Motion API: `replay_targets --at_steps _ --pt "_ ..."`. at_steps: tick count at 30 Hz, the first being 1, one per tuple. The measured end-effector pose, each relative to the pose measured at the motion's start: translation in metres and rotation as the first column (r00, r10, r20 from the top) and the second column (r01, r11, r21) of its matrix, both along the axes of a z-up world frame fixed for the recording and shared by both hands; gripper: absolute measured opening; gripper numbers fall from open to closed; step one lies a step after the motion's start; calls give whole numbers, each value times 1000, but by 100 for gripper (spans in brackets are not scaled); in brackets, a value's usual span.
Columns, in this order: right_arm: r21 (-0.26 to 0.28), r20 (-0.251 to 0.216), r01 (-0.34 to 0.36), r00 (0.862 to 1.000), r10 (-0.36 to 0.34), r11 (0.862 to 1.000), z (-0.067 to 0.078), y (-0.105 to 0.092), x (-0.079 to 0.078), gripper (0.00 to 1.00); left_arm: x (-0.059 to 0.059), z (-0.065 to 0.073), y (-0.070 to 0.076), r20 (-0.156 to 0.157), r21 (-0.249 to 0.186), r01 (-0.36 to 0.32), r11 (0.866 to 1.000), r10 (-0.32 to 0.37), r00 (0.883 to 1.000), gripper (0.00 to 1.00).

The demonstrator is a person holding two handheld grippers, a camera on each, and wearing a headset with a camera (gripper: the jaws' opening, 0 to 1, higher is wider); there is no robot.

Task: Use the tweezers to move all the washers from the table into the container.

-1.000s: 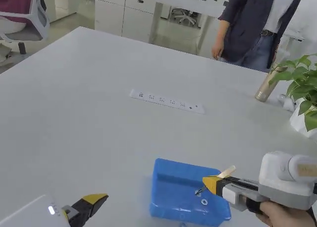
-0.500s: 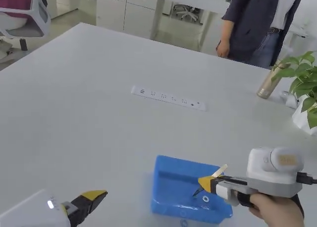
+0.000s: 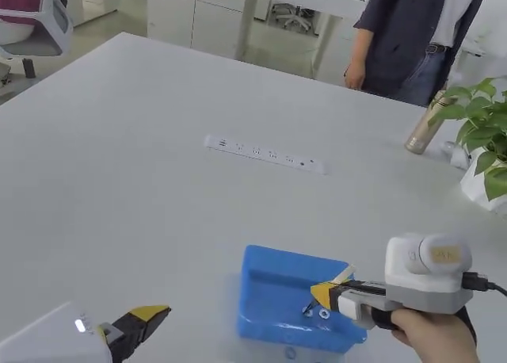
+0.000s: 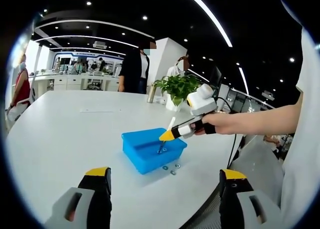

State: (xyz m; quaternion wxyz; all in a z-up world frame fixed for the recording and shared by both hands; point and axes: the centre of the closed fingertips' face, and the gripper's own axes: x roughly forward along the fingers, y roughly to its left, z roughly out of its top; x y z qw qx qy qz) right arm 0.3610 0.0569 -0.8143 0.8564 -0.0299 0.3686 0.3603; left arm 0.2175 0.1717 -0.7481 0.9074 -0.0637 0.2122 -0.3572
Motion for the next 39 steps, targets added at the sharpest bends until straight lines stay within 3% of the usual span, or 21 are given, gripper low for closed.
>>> replay_targets --at_steps 17,23,39 --pt "-8 9 3 1000 -3 1000 -1 -7 0 4 -1 0 -2 -3 3 12 1000 -12 1000 90" --pt "-20 16 -31 999 31 999 0 -6 -1 4 -1 -1 -4 -3 9 18 1000 -18 1000 90" --pt "1 27 -21 999 20 1000 7 -5 1 4 -1 -1 -4 -2 12 24 1000 -24 1000 89"
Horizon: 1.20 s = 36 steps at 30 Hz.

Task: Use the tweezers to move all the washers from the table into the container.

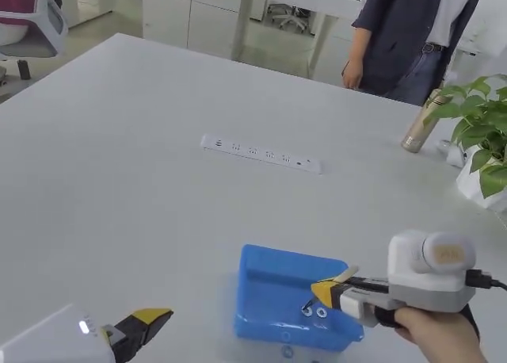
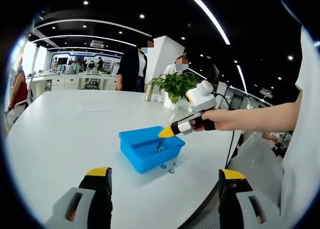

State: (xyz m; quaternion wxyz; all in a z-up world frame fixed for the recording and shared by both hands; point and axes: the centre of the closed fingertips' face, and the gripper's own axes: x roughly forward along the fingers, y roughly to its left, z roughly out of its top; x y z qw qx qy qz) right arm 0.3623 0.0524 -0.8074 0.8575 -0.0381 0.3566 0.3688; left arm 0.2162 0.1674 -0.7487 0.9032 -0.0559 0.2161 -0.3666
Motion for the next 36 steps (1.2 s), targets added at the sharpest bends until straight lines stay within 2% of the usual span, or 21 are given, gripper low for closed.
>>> replay_targets --at_steps 21,36 --pt "40 2 37 999 -37 999 7 -6 2 3 0 1 1 -1 -7 -1 1000 1 1000 88" --pt "137 15 41 999 -44 990 44 -6 -21 3 0 0 -3 -4 0 22 1000 -22 1000 87"
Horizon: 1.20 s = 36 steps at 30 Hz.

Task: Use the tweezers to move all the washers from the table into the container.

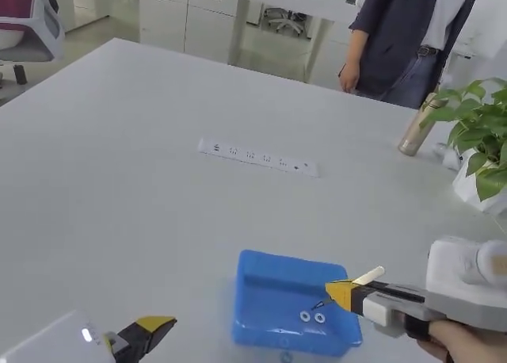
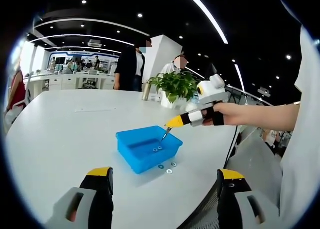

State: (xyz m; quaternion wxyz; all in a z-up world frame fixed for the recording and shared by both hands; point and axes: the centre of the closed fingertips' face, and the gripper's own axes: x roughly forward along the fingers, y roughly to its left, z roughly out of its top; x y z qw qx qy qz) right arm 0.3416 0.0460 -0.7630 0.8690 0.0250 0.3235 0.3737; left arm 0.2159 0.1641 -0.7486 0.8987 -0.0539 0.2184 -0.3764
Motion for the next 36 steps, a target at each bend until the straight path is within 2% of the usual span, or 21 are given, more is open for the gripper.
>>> replay_targets --at_steps 6,13,21,26,31,36 --pt "64 -18 -14 1000 16 998 12 8 -24 3 -1 0 -1 0 0 7 1000 -7 1000 87" --pt "76 -66 -7 998 12 997 0 0 -45 3 -2 -2 -2 -7 2 11 1000 -11 1000 87" --pt "38 -107 15 994 -11 999 -25 -9 -52 3 -2 -2 -3 -7 3 11 1000 -11 1000 87" --pt "17 -117 19 993 -16 1000 -36 -8 -55 3 -3 -3 -1 -9 6 9 1000 -9 1000 87" --pt "7 -118 23 993 -22 1000 -41 -7 -57 3 -3 -4 1 -13 6 1 1000 -1 1000 87" --pt "-40 -87 35 995 -39 999 -50 -13 -55 3 -3 -5 2 -15 6 -3 1000 4 1000 87"
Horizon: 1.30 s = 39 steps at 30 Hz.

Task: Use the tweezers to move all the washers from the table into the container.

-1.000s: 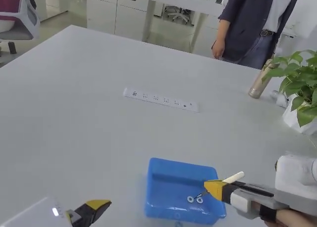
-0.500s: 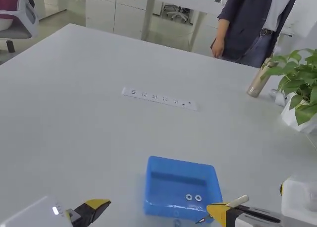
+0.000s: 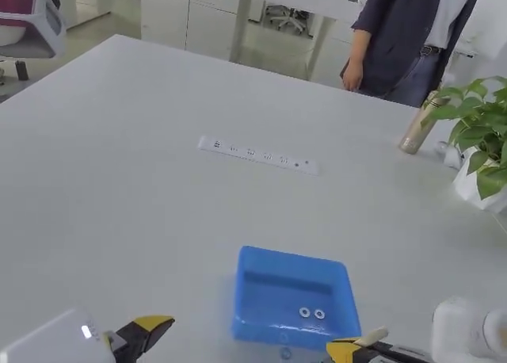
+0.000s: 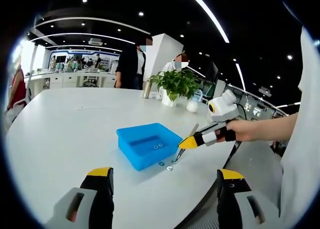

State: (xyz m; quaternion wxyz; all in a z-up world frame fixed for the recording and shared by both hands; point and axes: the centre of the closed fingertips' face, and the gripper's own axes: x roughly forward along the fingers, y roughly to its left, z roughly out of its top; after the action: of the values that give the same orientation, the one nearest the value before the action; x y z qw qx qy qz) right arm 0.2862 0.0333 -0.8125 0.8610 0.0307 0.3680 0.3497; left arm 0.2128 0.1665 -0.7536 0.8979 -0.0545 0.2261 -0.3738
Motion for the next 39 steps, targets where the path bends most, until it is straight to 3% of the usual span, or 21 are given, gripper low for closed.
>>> replay_targets --at_steps 13,39 --pt "-12 19 10 1000 -10 1000 -3 -7 4 4 0 -4 -1 -3 13 10 1000 -10 1000 86" --pt "-38 16 -16 1000 17 999 -7 -2 3 4 -1 -4 0 -5 12 13 1000 -13 1000 86"
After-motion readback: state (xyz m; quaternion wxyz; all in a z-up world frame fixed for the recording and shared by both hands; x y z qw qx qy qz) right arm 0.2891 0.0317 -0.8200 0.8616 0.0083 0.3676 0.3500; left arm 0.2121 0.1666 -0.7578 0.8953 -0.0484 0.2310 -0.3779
